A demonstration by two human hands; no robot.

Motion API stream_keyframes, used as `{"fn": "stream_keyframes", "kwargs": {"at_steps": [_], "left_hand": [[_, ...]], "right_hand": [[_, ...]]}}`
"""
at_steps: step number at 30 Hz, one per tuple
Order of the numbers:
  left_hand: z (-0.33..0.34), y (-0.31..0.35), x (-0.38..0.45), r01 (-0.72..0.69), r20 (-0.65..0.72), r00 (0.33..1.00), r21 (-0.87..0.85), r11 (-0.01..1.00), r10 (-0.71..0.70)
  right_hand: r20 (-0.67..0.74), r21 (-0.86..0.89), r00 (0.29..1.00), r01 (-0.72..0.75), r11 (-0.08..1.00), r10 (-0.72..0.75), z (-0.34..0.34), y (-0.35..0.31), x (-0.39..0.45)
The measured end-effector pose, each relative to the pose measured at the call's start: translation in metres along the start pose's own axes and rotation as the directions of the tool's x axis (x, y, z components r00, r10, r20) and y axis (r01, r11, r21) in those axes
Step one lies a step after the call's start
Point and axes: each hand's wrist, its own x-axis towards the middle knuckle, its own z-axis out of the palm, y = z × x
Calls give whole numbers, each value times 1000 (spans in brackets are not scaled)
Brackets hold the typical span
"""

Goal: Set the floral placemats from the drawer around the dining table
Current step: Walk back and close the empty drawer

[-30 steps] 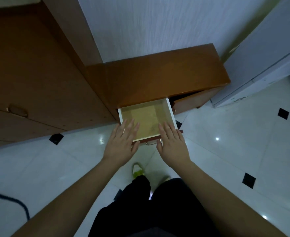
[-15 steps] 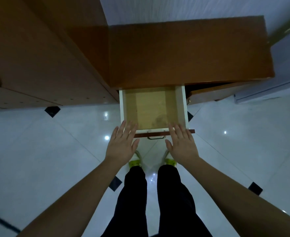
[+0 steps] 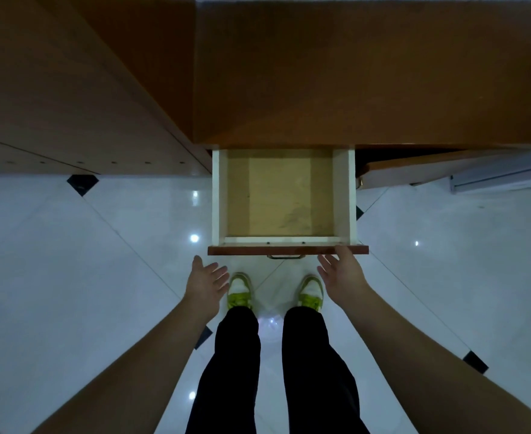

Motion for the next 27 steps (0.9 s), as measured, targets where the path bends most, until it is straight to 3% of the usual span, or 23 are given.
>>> {"fn": "stream_keyframes", "kwargs": {"at_steps": [2,6,13,27], "left_hand": [[15,-1,-6,20,110,994,-129,991,-5],[39,4,-7,45,100,995,-246,968,-21],[57,21,1,-15,132,990,-240,971,48],[113,98,43,-149,232,955,-170,974,186]], "right_hand": [[0,76,1000,-7,997,7,2,-1,3],[-17,77,999,-39,996,40,-5,0,9],[111,128,993,17,992,-32,13,-22,20],[205,256,971,65,964,-120,70,-81,56]]}}
